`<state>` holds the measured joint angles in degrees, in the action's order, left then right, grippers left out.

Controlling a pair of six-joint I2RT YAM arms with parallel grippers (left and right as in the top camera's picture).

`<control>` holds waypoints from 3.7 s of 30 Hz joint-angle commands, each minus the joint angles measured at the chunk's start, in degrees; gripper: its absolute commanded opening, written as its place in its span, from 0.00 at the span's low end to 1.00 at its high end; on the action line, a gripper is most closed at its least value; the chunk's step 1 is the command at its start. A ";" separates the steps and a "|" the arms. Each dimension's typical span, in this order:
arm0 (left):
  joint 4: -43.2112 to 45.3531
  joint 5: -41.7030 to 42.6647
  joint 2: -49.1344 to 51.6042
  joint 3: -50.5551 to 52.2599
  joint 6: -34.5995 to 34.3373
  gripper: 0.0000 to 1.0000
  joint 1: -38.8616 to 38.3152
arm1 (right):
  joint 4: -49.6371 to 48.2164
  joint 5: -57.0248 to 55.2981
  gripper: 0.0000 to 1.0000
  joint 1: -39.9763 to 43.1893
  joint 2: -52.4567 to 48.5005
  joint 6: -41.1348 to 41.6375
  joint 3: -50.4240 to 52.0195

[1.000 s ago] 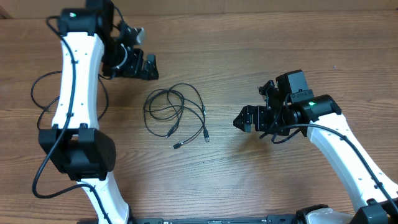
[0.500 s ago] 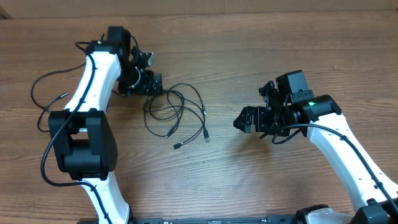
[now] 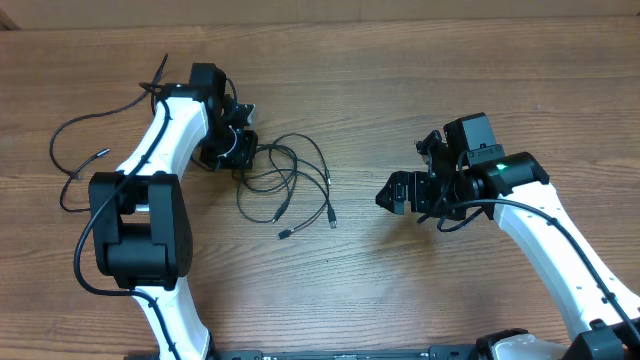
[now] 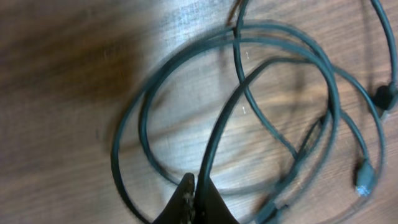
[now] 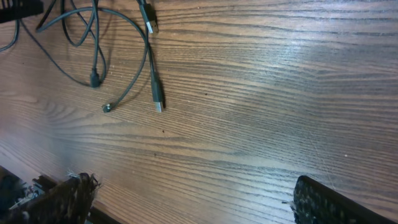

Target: Untangle cables

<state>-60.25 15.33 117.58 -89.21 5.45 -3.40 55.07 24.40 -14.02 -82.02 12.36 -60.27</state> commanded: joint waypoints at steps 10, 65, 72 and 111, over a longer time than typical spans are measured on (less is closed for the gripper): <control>-21.27 6.97 -0.39 -44.39 -2.40 0.04 -1.86 | -0.28 -0.39 1.00 -0.07 0.00 0.04 0.31; -26.29 39.65 -1.73 -90.53 -2.03 0.04 -5.60 | -22.58 13.77 1.00 -11.43 -1.49 5.44 0.31; -18.91 31.04 -2.40 -90.66 -3.52 0.04 -5.53 | -18.25 13.84 1.00 -11.43 -4.63 5.42 0.31; -36.54 -5.42 -13.77 -77.79 -10.45 0.04 3.39 | -8.02 -1.51 1.00 -11.41 -4.90 5.33 0.31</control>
<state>-96.90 9.82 110.21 -166.34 -5.78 -3.92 47.20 25.02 -25.19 -87.00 17.96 -60.20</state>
